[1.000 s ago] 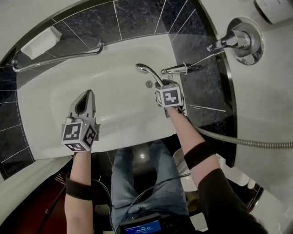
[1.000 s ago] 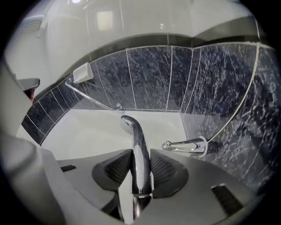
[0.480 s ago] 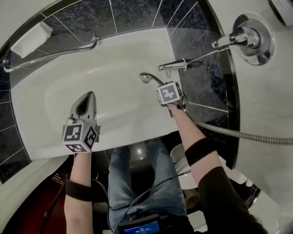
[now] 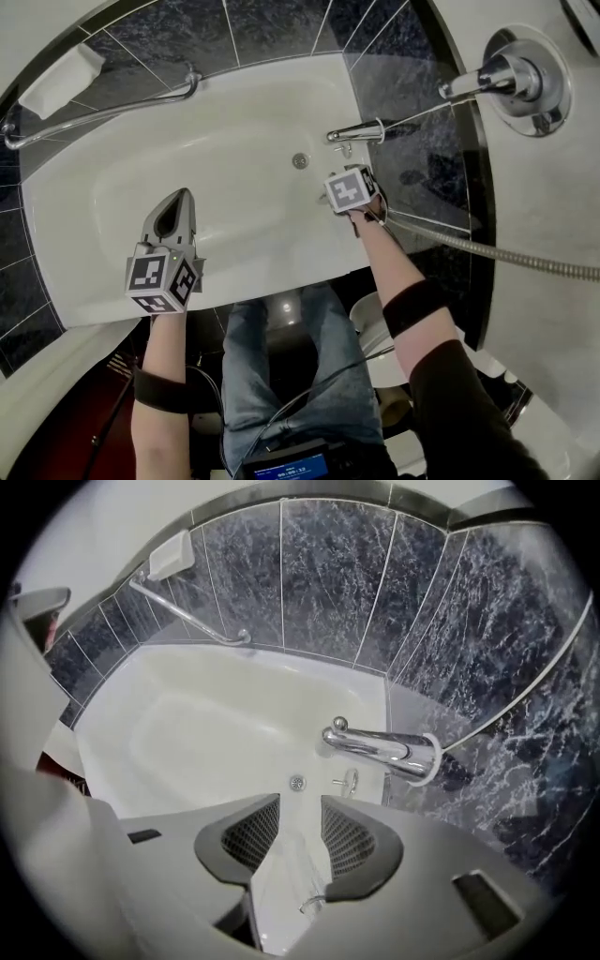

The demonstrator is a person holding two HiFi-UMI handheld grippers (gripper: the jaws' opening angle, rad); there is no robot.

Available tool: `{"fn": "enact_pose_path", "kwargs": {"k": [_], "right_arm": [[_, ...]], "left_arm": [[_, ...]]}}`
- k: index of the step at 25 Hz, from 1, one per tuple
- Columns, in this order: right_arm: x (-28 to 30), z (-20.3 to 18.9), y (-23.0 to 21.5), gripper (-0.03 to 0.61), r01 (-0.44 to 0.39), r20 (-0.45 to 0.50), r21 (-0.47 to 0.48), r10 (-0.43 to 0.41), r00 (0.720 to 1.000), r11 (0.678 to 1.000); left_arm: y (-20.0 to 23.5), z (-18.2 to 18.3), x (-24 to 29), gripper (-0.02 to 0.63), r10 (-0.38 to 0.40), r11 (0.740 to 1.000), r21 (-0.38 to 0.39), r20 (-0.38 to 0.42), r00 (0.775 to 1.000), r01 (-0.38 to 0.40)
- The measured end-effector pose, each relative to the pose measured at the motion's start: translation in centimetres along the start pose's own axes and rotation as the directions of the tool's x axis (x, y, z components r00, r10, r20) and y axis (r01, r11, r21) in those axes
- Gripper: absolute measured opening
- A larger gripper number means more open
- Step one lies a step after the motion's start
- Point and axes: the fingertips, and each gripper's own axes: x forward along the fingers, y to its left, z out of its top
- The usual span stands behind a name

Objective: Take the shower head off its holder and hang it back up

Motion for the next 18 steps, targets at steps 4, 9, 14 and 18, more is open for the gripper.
{"fn": "enact_pose_path", "kwargs": {"k": [4, 9, 14, 18], "right_arm": [[-0.3, 0.2, -0.4, 0.161, 0.023, 0.001, 0.027, -0.023, 1.000, 0.999], [-0.5, -2.1, -0.8, 0.161, 0.024, 0.017, 0.120, -0.026, 1.000, 0.992], [-1.8, -2.9, 0.0, 0.161, -0.007, 0.050, 0.145, -0.001, 0.999, 0.989], [-4.7, -1.8, 1.2, 0.161, -0.044, 0.108, 0.162, 0.027, 0.994, 0.986]], "left_arm": [[0.0, 0.0, 0.0, 0.000, 0.003, 1.000, 0.002, -0.001, 1.000, -0.003], [0.3, -0.1, -0.1, 0.000, 0.005, 1.000, -0.002, -0.002, 1.000, -0.005], [0.0, 0.4, -0.5, 0.000, 0.005, 1.000, -0.012, -0.005, 1.000, -0.005], [-0.8, 2.0, -1.5, 0.000, 0.001, 1.000, -0.015, -0.001, 1.000, -0.001]]}}
